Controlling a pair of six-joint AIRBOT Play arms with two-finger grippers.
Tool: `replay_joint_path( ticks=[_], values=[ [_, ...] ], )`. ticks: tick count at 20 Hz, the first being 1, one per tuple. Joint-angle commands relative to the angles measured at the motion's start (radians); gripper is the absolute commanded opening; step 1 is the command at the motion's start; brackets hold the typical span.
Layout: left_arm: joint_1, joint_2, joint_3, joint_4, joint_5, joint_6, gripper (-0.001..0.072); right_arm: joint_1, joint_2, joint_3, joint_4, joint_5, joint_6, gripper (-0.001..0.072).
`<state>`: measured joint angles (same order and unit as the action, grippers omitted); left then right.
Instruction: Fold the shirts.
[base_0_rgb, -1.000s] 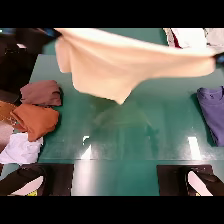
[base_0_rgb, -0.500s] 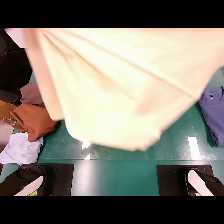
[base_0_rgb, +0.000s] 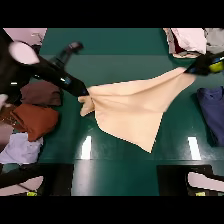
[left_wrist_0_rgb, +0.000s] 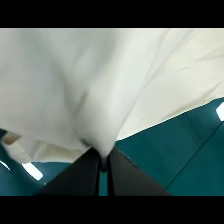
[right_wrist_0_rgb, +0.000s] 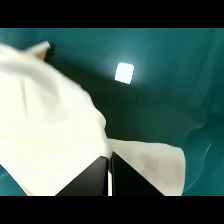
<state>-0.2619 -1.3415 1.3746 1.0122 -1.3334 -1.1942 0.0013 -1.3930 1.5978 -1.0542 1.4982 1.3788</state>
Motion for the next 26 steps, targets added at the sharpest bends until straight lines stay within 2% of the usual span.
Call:
replay_joint_path(
  ticks=[1, 2, 3, 4, 7, 12, 14, 16, 19, 21, 24, 25, 26],
  values=[
    [0.000, -0.148, -0.070, -0.003, 0.133, 0.023, 0.0034, 0.028, -0.092, -0.111, 0.006, -0.097, 0.000, 0.0011],
    [0.000, -0.161, -0.070, -0.003, 0.146, 0.020, 0.0199, 0.028, -0.092, -0.118, 0.005, -0.104, 0.000, 0.0011],
    [0.000, -0.162, -0.070, -0.002, 0.147, 0.016, 0.0497, 0.026, -0.091, -0.115, 0.004, -0.102, 0.000, 0.0011],
    [0.001, -0.161, -0.057, 0.006, 0.130, 0.016, 0.0643, 0.018, -0.091, -0.103, 0.004, -0.096, 0.000, 0.0011],
    [0.038, -0.131, 0.042, 0.056, 0.031, 0.015, 0.0642, 0.005, -0.091, -0.050, 0.003, -0.058, 0.000, 0.0011],
    [0.208, -0.054, 0.144, 0.057, 0.098, 0.012, 0.0643, -0.001, -0.091, 0.017, 0.004, -0.031, -0.001, 0.0011],
    [0.247, -0.098, 0.103, 0.056, 0.103, 0.024, 0.0643, -0.001, -0.091, 0.015, 0.003, -0.027, 0.000, 0.0011],
    [0.250, -0.179, 0.054, 0.048, 0.138, 0.074, 0.0644, -0.001, -0.091, 0.015, 0.003, -0.029, 0.000, 0.0011],
    [0.247, -0.320, 0.044, -0.061, 0.159, 0.126, 0.0644, -0.001, -0.091, 0.015, 0.003, -0.022, 0.000, 0.0011],
    [0.241, -0.375, 0.044, -0.128, 0.186, 0.146, 0.0643, -0.001, -0.091, 0.015, 0.003, -0.021, 0.000, 0.0011],
    [0.214, -0.400, 0.044, -0.129, 0.245, 0.147, 0.0640, -0.001, -0.091, 0.015, 0.003, -0.026, 0.000, 0.0011],
    [0.209, -0.400, 0.045, -0.130, 0.272, 0.147, 0.0452, -0.001, -0.091, 0.015, 0.003, -0.026, 0.000, 0.0011],
    [0.208, -0.400, 0.051, -0.132, 0.280, 0.144, 0.0126, -0.001, -0.091, 0.015, 0.003, -0.027, 0.000, 0.0011]
  ],
)
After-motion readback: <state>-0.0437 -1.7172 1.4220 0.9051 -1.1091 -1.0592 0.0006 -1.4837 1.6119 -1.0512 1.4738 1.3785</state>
